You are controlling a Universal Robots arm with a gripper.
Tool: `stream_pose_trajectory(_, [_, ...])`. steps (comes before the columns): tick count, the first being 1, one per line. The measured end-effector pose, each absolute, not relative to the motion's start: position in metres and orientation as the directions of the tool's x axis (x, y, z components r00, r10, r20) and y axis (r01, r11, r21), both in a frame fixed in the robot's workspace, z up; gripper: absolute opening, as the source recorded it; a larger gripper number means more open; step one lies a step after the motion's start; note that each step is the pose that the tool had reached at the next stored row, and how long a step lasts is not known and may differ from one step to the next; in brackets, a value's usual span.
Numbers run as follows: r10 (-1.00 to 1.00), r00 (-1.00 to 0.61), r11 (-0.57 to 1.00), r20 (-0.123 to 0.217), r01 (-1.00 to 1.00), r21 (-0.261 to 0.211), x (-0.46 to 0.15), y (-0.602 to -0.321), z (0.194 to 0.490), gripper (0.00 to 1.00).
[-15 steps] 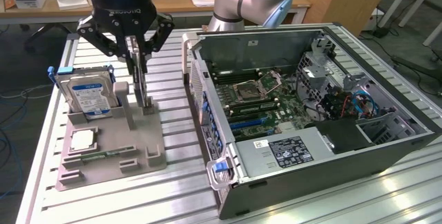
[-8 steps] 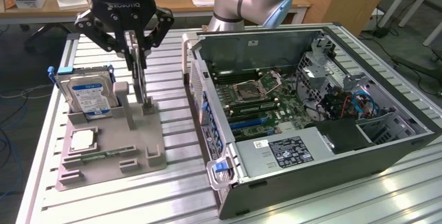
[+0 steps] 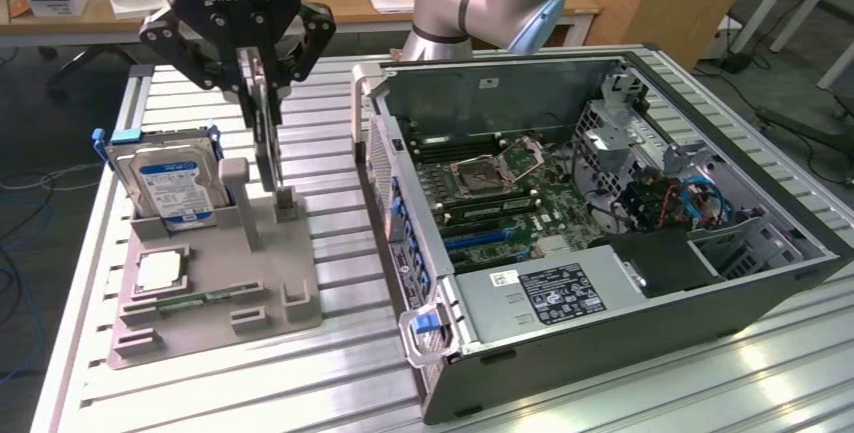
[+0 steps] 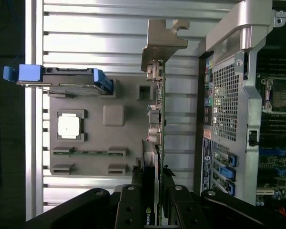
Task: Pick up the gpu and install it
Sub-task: 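Pick up the gpu and move the gpu toward the slot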
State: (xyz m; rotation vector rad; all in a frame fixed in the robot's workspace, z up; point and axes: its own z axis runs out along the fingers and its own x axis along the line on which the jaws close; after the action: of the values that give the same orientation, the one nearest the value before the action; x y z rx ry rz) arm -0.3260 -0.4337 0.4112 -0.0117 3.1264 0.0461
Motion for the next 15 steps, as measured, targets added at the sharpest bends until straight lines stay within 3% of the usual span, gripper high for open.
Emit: stream_pose_trajectory(15, [-0.012,-1.0,0.999,-0.015,-0.012,0.031,-0.326,-0.434,0.424,0.26])
